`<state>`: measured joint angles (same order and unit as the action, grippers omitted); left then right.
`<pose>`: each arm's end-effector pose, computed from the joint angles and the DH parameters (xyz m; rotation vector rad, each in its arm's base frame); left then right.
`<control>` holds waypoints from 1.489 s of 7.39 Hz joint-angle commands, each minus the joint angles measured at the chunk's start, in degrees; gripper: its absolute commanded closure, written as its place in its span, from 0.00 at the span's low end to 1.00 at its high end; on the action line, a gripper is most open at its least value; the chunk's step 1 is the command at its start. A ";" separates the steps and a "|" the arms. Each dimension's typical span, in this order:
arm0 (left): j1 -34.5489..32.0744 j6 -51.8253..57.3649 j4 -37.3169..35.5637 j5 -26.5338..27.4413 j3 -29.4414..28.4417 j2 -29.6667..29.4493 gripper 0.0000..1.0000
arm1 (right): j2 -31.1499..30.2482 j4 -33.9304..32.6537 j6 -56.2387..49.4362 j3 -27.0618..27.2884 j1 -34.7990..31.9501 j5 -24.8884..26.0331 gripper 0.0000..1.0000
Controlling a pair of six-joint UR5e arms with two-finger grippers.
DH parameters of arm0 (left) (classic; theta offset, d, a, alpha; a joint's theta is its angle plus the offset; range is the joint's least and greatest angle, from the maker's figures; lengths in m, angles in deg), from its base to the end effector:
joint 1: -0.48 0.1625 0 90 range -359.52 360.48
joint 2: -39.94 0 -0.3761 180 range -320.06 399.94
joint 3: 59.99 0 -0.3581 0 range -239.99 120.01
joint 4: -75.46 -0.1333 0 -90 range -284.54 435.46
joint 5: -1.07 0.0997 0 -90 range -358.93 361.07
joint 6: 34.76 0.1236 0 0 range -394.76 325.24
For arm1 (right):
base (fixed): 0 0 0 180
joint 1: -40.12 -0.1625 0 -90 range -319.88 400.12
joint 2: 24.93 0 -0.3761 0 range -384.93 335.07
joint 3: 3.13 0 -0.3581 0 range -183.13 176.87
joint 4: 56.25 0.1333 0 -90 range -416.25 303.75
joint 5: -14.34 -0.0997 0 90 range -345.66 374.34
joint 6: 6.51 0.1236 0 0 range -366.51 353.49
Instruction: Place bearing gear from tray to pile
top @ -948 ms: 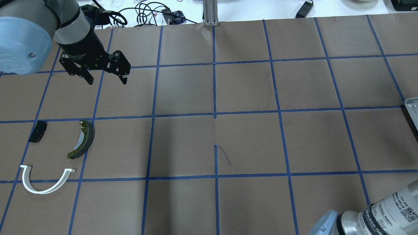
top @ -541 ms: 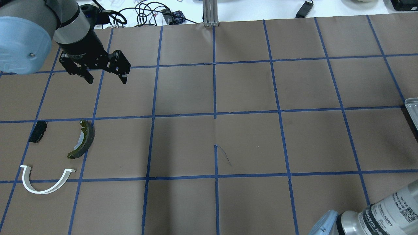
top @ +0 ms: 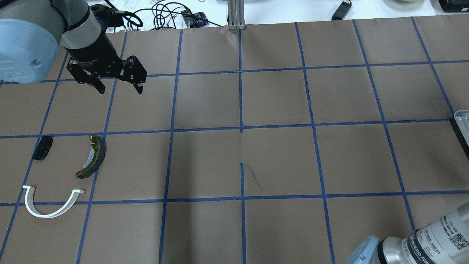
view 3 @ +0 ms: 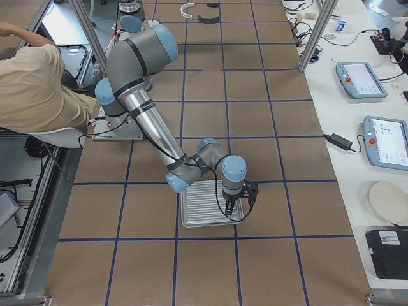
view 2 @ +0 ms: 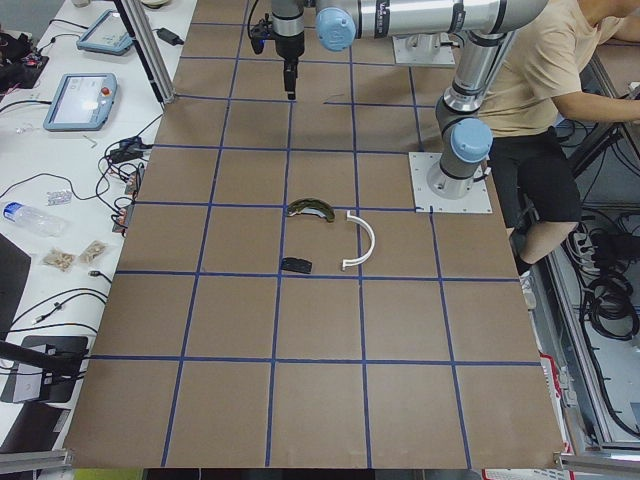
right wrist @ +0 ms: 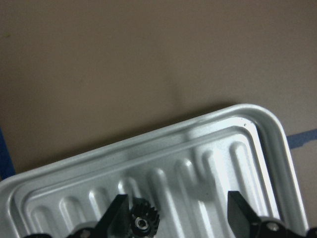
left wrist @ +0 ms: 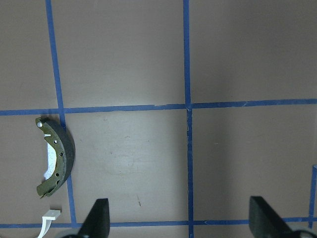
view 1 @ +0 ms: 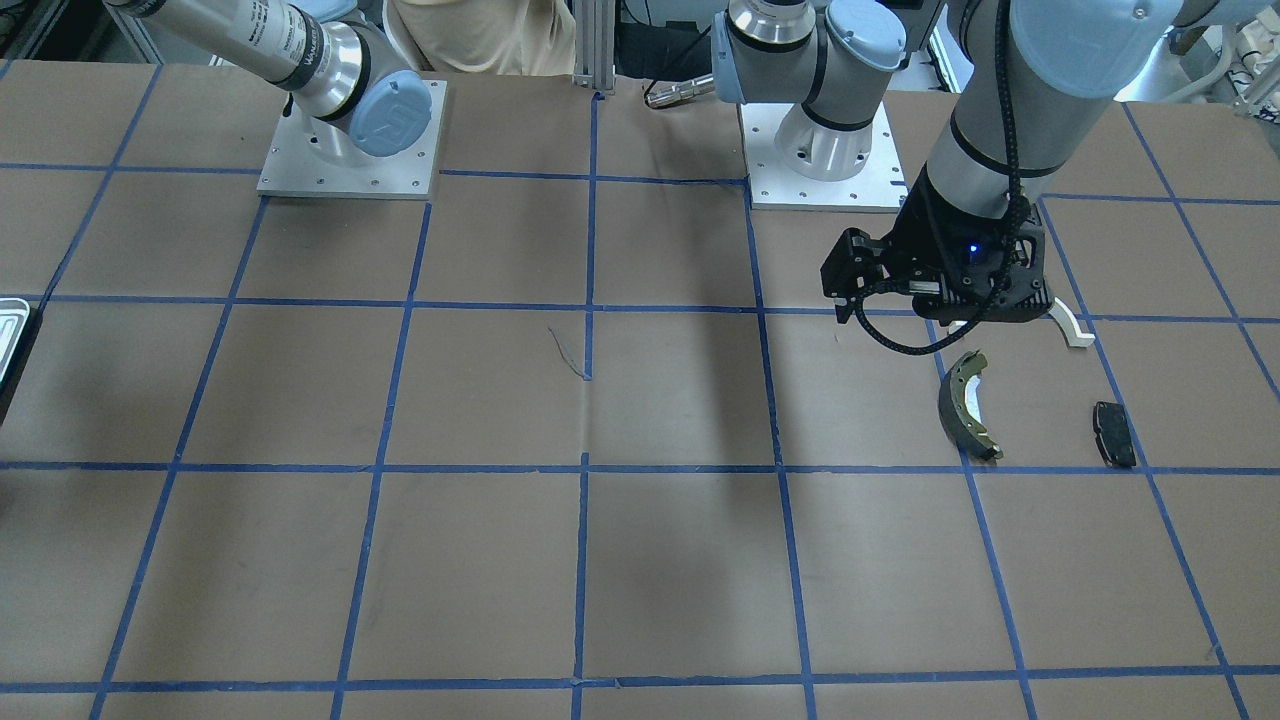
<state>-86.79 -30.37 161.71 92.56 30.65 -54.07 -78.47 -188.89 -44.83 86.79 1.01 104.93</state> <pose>-0.1070 -0.4866 0.3835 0.0455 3.1162 0.0269 -0.4012 -0.4963 0.1406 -0.3354 -3.0372 0.1079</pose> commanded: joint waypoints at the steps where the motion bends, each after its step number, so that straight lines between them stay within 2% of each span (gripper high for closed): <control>1: 0.00 0.00 -0.11 0.00 -0.29 -0.13 0.00 | -0.16 0.46 0.61 0.08 -0.08 0.02 0.24; 5: 0.00 0.00 -0.11 0.00 0.06 -0.13 0.00 | -0.25 0.55 0.70 0.17 -0.09 -0.06 0.26; 8: -0.09 0.00 -0.02 0.00 0.15 0.05 0.00 | -0.25 0.63 0.70 0.17 -0.17 -0.77 0.47; 11: -0.09 0.00 -0.02 0.00 0.23 -0.04 0.00 | -0.43 0.72 0.70 0.17 -0.26 -0.86 0.49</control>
<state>-86.88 -30.37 161.68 92.56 30.82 -54.04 -78.78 -188.24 -44.16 86.96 0.81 104.12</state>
